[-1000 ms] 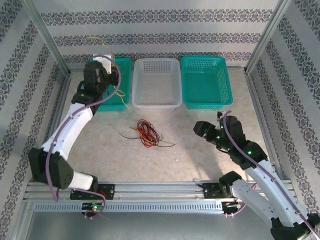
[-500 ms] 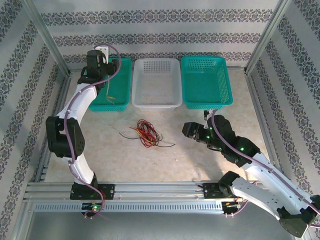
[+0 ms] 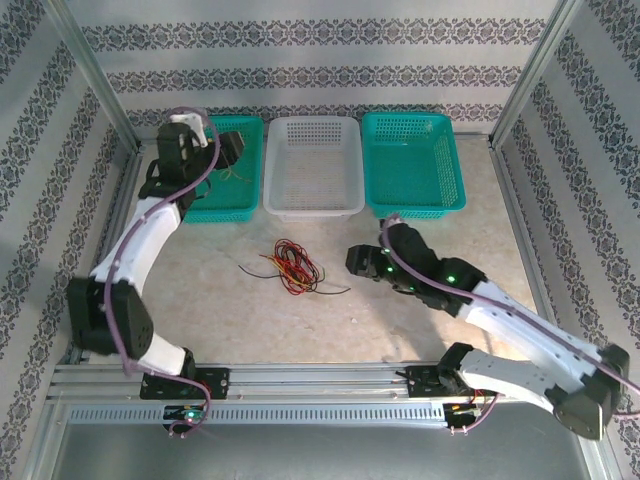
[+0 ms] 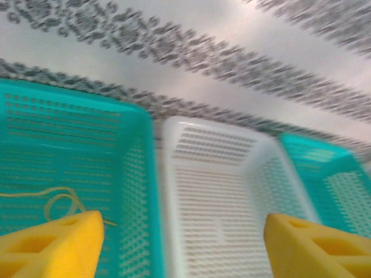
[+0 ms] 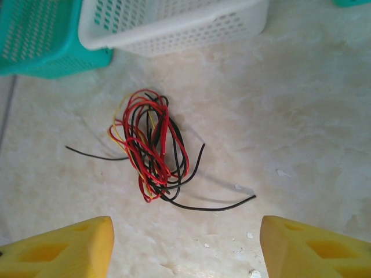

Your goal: Untangle the cables

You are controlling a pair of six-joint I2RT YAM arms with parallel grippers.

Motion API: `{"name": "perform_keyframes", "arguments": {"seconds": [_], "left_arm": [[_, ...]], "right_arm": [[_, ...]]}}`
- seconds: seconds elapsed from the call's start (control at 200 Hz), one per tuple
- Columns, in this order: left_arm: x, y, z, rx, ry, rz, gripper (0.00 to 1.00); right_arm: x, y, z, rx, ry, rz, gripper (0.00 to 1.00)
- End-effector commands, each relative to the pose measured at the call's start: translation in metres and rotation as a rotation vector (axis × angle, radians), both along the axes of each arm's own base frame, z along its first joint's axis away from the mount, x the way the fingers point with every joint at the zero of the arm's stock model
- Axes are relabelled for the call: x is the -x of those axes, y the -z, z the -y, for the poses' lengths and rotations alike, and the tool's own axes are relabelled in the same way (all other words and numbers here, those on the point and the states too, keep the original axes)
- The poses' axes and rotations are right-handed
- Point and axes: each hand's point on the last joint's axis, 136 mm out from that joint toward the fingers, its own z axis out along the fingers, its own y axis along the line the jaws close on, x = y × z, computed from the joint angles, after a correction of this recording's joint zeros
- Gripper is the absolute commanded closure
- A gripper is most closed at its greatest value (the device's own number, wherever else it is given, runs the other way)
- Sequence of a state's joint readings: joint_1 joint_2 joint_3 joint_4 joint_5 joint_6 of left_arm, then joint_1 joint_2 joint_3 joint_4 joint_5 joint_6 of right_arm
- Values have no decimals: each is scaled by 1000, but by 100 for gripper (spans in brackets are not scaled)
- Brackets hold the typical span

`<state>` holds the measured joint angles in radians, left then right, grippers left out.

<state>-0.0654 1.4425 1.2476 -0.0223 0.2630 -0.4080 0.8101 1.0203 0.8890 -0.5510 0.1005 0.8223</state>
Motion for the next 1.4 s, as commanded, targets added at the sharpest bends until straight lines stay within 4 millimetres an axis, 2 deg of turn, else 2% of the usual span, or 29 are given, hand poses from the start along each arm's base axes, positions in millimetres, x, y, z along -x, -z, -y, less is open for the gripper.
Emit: {"name": "perform_keyframes", "arguments": {"seconds": [0.0,0.09,0.315,0.39,0.49,0.595,0.71,0.809,0.934,1.049,1.144,1.194,1.284,1.394], "left_arm": [[46,-20,25,247,88,8,30],[84,-4,34,261,134,-30,32],[179,90,52,155,262,-338,33],[202,120,56,186,279,-422,37],[220,149,59,263,257,-503,46],[225,155,71,324,273,-533,51],[222,150,86,303,296,-511,52],[218,156,96,252,303,-528,52],[214,165,104,231,308,-557,54],[210,161,110,221,326,-551,54],[208,157,109,208,327,-540,53],[208,156,108,199,325,-537,52],[207,156,107,190,318,-536,52],[208,159,108,197,317,-548,51]], "right_arm": [[-14,-11,-19,45,-25,69,33],[-19,-2,-37,63,-48,57,33],[-19,44,-67,106,-90,-48,34],[-16,60,-80,106,-134,-85,35],[-17,76,-94,117,-163,-112,37],[-21,95,-98,149,-152,-146,44],[-24,114,-106,160,-156,-182,60],[-26,123,-117,165,-182,-204,67],[-31,128,-118,196,-184,-196,73],[-36,121,-116,227,-194,-168,70],[-35,111,-122,219,-240,-146,51],[-32,107,-128,210,-285,-140,46],[-29,105,-134,239,-342,-141,45],[-33,111,-132,315,-366,-153,50]]}}
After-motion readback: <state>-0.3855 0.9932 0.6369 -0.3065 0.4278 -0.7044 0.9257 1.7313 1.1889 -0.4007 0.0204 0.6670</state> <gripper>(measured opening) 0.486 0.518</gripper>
